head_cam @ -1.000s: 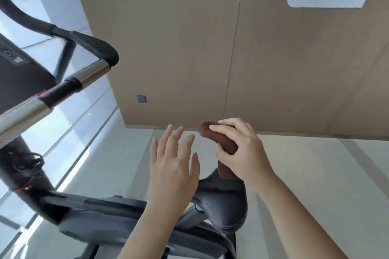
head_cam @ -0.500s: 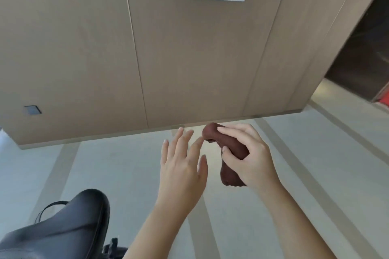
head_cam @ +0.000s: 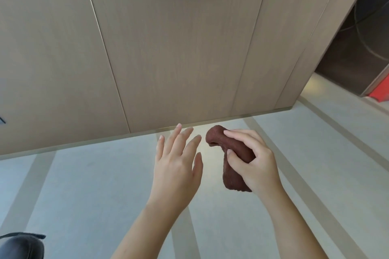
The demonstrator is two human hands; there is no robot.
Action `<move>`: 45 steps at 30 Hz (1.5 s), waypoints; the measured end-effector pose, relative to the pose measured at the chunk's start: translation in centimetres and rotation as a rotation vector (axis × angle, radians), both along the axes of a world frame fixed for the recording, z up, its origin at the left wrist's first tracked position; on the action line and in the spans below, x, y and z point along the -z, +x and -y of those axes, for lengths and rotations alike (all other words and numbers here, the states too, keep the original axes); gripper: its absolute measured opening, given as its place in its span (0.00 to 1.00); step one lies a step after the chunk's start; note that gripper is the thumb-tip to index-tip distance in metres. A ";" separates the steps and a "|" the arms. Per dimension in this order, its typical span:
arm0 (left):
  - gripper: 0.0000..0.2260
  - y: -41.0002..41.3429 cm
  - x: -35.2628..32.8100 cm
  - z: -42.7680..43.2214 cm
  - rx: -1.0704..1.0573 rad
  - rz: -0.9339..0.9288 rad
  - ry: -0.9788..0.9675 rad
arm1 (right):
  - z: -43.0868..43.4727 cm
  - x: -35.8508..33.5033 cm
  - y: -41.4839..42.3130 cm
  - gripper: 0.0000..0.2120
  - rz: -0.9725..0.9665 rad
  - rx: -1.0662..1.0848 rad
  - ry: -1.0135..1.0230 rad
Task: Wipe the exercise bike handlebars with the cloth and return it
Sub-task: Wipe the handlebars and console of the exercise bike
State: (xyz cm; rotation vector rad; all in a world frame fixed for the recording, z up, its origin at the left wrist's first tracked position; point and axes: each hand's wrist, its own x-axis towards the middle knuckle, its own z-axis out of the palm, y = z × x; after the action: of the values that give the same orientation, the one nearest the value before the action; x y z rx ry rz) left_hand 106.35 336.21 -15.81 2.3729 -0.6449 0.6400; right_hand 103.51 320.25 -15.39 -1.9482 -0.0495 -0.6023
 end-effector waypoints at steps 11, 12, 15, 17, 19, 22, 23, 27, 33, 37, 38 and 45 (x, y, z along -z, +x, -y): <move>0.15 17.3 1.6 -6.5 -0.202 0.024 -0.079 | -6.4 0.2 20.2 0.17 -0.007 -0.155 -0.005; 0.16 19.2 1.5 -8.0 -0.241 0.020 -0.090 | -8.1 -0.3 22.8 0.17 -0.009 -0.191 0.001; 0.16 24.2 1.0 -13.3 -0.358 0.016 -0.114 | -13.9 -1.5 29.8 0.19 -0.011 -0.332 -0.008; 0.16 27.1 0.5 -16.9 -0.438 0.040 -0.126 | -18.0 -1.8 33.7 0.19 0.014 -0.417 -0.029; 0.16 29.3 0.3 -20.2 -0.527 0.055 -0.118 | -21.7 -1.7 36.8 0.17 0.025 -0.490 -0.039; 0.15 30.8 0.4 -24.5 -0.646 0.037 -0.092 | -26.7 -1.1 40.1 0.16 0.007 -0.612 -0.026; 0.16 31.0 0.5 -25.8 -0.679 0.032 -0.084 | -28.2 -1.0 41.0 0.16 0.002 -0.652 -0.025; 0.15 32.4 0.7 -31.0 -0.849 0.017 -0.056 | -35.1 -0.4 44.7 0.16 -0.005 -0.809 -0.008; 0.16 34.9 1.2 -38.2 -1.087 -0.010 -0.023 | -45.4 0.1 50.1 0.16 0.016 -1.063 0.035; 0.15 38.2 0.5 -43.1 -1.259 0.023 -0.023 | -52.0 -0.5 54.5 0.16 0.053 -1.212 0.045; 0.15 39.1 0.1 -44.1 -1.294 0.033 -0.030 | -53.6 -0.8 55.6 0.16 0.055 -1.251 0.038; 0.13 42.2 -1.9 -50.0 -1.501 0.113 0.027 | -63.4 -3.2 60.1 0.16 0.094 -1.475 0.051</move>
State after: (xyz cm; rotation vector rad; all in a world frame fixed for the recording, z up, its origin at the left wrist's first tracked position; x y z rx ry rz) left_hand 148.57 386.16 -13.87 2.4920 1.2744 1.2963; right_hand 163.63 383.66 -12.15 -1.3225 -1.3562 0.3056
